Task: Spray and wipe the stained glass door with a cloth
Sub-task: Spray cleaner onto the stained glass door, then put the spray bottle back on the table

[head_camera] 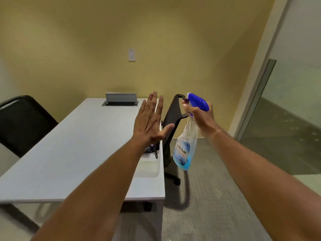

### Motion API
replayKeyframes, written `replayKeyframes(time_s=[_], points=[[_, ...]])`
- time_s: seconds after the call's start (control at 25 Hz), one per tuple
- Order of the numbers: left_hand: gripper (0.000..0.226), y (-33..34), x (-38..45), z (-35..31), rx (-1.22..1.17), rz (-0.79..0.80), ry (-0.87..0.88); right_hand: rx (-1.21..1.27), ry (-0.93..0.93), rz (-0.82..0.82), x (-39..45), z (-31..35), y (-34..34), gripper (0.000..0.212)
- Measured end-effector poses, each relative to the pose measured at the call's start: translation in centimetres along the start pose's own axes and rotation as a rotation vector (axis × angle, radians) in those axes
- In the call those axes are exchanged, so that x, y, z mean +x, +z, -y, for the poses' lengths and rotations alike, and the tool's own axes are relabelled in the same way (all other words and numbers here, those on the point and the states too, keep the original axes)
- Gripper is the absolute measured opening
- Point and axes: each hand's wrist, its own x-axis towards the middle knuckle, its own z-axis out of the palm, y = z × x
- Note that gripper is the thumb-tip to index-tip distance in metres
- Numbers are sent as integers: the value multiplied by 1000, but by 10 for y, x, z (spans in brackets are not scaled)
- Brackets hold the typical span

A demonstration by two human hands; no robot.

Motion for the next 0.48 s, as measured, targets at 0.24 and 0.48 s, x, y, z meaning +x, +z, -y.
replayKeyframes(time_s=[0.24, 0.48], points=[[104, 20, -42, 116, 37, 32, -136, 33, -16, 97, 2, -30, 126, 22], [102, 52, -80, 194, 57, 68, -278, 67, -1, 113, 13, -86, 225, 36]])
